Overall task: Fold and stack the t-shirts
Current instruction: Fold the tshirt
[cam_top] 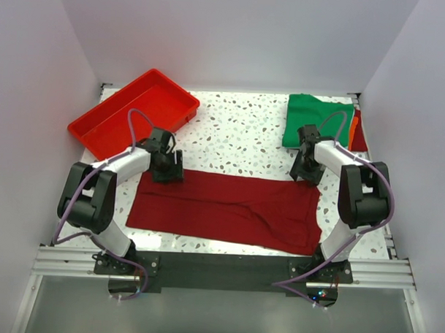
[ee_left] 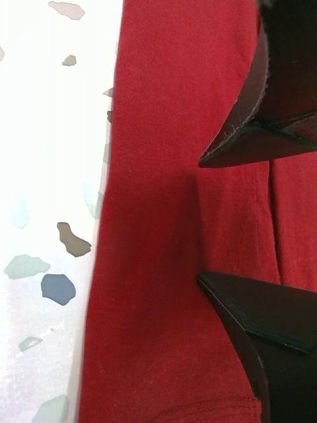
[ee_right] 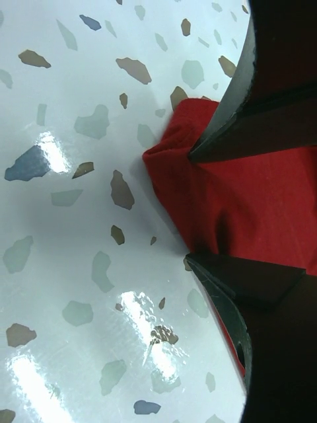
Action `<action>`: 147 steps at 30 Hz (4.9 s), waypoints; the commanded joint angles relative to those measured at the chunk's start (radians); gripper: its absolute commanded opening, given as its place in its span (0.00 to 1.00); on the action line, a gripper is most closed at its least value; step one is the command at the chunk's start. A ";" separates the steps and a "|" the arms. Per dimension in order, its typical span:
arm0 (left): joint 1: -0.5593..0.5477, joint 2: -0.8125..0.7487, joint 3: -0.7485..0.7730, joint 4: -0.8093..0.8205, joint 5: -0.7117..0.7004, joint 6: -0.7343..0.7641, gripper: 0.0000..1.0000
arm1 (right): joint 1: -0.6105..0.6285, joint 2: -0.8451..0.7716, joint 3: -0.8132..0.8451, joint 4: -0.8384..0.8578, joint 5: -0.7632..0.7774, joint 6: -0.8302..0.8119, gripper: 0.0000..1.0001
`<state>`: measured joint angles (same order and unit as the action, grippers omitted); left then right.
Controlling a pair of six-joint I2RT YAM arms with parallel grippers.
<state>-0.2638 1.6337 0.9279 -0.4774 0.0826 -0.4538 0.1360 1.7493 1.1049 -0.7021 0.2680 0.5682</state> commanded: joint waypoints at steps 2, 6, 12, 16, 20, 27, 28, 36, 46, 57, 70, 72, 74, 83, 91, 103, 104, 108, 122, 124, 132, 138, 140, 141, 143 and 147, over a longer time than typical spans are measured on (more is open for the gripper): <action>0.015 -0.023 -0.052 0.014 -0.055 0.017 0.70 | -0.018 -0.036 -0.025 0.026 0.051 0.005 0.59; 0.014 -0.032 -0.072 0.016 -0.067 0.024 0.70 | -0.036 -0.053 -0.046 0.035 0.047 -0.002 0.54; 0.014 -0.046 -0.092 0.022 -0.072 0.030 0.70 | -0.044 -0.048 -0.062 0.046 0.042 -0.007 0.44; 0.015 -0.052 -0.097 0.031 -0.072 0.032 0.70 | -0.049 -0.047 -0.054 0.050 0.056 -0.007 0.42; 0.012 -0.052 -0.097 0.049 -0.050 0.029 0.70 | -0.062 -0.030 -0.028 0.044 0.079 -0.010 0.35; 0.005 -0.035 -0.048 0.082 -0.021 0.035 0.70 | -0.081 0.001 0.074 0.006 0.106 -0.014 0.10; 0.005 -0.034 -0.038 0.085 -0.020 0.035 0.70 | -0.082 0.003 0.088 0.003 0.111 -0.017 0.09; 0.000 -0.003 0.020 0.108 0.005 0.043 0.71 | -0.098 0.042 0.216 -0.054 0.129 -0.048 0.09; -0.005 -0.107 0.080 0.082 0.043 0.056 0.75 | -0.081 -0.154 0.204 -0.106 0.028 -0.080 0.59; -0.008 -0.256 -0.014 0.091 0.069 0.049 0.77 | 0.359 -0.419 -0.103 -0.129 -0.027 0.113 0.59; -0.008 -0.340 -0.101 0.092 0.078 0.030 0.77 | 0.493 -0.358 -0.247 -0.082 0.074 0.228 0.60; -0.008 -0.347 -0.112 0.091 0.078 0.035 0.77 | 0.493 -0.324 -0.243 -0.080 0.082 0.222 0.58; -0.008 -0.345 -0.113 0.083 0.074 0.041 0.77 | 0.494 -0.306 -0.241 -0.077 0.077 0.220 0.51; -0.006 -0.336 -0.127 0.082 0.048 0.061 0.78 | 0.491 -0.336 -0.139 -0.238 0.203 0.193 0.24; -0.006 -0.328 -0.175 0.109 0.051 0.063 0.78 | 0.468 -0.386 -0.027 -0.347 0.339 0.134 0.62; -0.008 -0.316 -0.195 0.128 0.066 0.064 0.79 | 0.528 -0.441 -0.105 -0.082 -0.202 0.016 0.43; -0.006 -0.316 -0.198 0.129 0.065 0.061 0.79 | 0.542 -0.439 -0.137 -0.060 -0.216 0.018 0.43; -0.008 -0.317 -0.196 0.128 0.065 0.064 0.79 | 0.550 -0.422 -0.194 -0.031 -0.248 0.015 0.43; -0.006 -0.318 -0.212 0.125 0.055 0.073 0.79 | 0.548 -0.332 -0.195 -0.171 0.043 0.101 0.42; -0.006 -0.318 -0.210 0.123 0.055 0.075 0.79 | 0.548 -0.333 -0.204 -0.171 0.082 0.111 0.42; -0.006 -0.318 -0.213 0.125 0.054 0.079 0.79 | 0.534 -0.347 -0.220 -0.154 0.166 0.125 0.40; -0.006 -0.321 -0.221 0.125 0.048 0.081 0.79 | 0.536 -0.413 -0.188 -0.152 0.134 0.108 0.38; -0.006 -0.321 -0.227 0.131 0.052 0.078 0.79 | 0.536 -0.418 -0.192 -0.149 0.099 0.104 0.37; -0.006 -0.319 -0.230 0.134 0.054 0.078 0.79 | 0.536 -0.413 -0.197 -0.145 0.082 0.099 0.38; -0.006 -0.318 -0.228 0.134 0.057 0.076 0.79 | 0.537 -0.399 -0.224 -0.126 0.030 0.096 0.38; -0.006 -0.318 -0.228 0.132 0.057 0.078 0.79 | 0.539 -0.373 -0.273 -0.096 0.014 0.108 0.45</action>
<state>-0.2695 1.3155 0.7044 -0.3882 0.1417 -0.4000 0.6731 1.3560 0.8616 -0.8261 0.3138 0.6701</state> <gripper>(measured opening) 0.790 0.429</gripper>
